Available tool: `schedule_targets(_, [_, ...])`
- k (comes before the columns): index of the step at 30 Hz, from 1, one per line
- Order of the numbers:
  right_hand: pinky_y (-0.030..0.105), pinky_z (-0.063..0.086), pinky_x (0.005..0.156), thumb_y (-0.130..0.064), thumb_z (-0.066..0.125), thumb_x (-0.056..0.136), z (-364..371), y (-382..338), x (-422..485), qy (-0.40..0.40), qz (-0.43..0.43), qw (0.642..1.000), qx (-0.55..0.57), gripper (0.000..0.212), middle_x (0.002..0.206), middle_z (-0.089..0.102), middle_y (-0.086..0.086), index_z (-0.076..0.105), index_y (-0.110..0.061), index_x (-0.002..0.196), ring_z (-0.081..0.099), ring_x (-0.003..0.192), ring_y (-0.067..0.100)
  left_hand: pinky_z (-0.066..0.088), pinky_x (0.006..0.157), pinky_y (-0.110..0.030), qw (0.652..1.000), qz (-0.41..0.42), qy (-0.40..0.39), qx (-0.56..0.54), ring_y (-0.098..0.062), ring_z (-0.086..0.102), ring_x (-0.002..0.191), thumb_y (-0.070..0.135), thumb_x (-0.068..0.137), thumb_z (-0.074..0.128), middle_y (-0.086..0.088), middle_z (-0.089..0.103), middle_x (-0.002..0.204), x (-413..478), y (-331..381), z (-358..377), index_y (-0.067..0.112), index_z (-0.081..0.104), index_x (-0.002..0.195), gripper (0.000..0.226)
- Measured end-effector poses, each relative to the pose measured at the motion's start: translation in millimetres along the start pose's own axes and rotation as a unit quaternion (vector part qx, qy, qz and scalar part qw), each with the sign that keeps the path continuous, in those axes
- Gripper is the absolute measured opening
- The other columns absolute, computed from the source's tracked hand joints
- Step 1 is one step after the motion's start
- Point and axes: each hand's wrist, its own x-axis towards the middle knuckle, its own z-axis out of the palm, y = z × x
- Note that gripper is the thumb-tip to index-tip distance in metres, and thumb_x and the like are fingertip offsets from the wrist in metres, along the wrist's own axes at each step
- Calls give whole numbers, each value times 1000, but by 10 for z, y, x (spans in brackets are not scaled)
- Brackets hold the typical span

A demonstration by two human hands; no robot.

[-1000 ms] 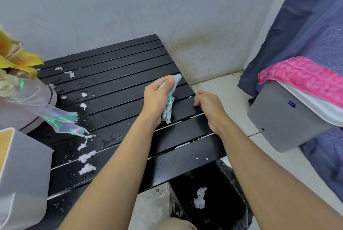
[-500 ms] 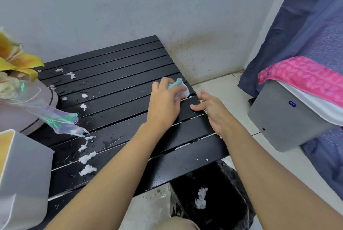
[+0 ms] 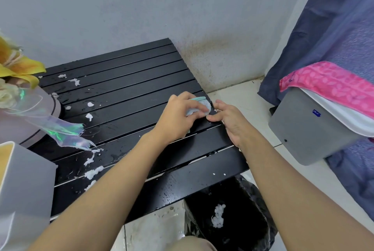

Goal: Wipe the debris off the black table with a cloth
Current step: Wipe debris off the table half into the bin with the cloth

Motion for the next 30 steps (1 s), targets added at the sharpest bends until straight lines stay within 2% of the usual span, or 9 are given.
schedule_targets(3, [22,51,82,2,61,86,-41,-76,-91,-39,39,998,-3,40,120,69,0,65,-16,122,66,102,13,47,75,-25,983,-96,31,-154,-9,60,78,22,86,69,5,60,107,-42,58,-223,31,76,93,13])
schedule_targets(7, [16,53,59,-28,58,96,-128,-73,-431,-71,92,992,-41,15,92,76,-9,71,-22,102,71,77,1,39,34,-23,952,-179,71,-240,-13,46,33,23,93,62,0,58,88,-32,41,-311,32,69,111,21])
schedule_targets(10, [24,54,66,-47,48,99,-134,66,-629,-5,111,986,-122,36,92,76,-6,71,-20,97,72,80,10,52,70,-29,974,-147,84,-150,-19,65,75,26,93,60,-1,58,96,122,-40,-144,34,63,124,32])
schedule_targets(12, [29,49,77,-53,36,100,-107,201,-698,50,80,971,-221,48,99,71,-3,67,-17,100,67,89,14,43,91,-32,991,-92,91,-26,-25,54,99,27,92,60,2,59,109,139,-77,55,32,63,125,33])
schedule_targets(17, [36,37,80,-53,14,102,21,339,-738,157,31,911,-381,58,102,60,3,58,-16,108,50,92,22,46,77,-39,983,85,68,145,-25,45,80,18,91,61,6,63,110,-26,-66,213,30,69,112,25])
schedule_targets(21, [35,33,81,-52,10,102,18,331,-710,166,37,900,-401,62,117,62,6,59,-17,116,46,93,22,48,70,-23,987,-90,-3,-133,-8,62,76,30,91,62,14,66,105,135,6,-45,33,72,108,19])
schedule_targets(24, [36,34,81,-52,9,102,23,335,-714,170,36,899,-401,63,117,63,6,60,-17,115,49,95,24,49,76,-23,976,-151,64,-140,-6,64,78,32,92,59,7,67,102,193,15,55,31,70,111,22])
schedule_targets(27, [37,34,83,-51,9,102,30,323,-721,169,36,902,-397,62,123,62,6,58,-19,123,54,111,28,33,86,-19,997,-58,56,20,-21,60,94,33,92,59,6,64,106,87,2,255,31,70,111,21])
schedule_targets(30, [38,36,89,-50,11,102,19,324,-707,162,39,909,-382,61,128,60,8,55,-20,131,52,119,29,32,89,-22,1000,18,-15,-17,-14,59,99,27,91,62,7,66,105,-107,109,181,28,72,108,19])
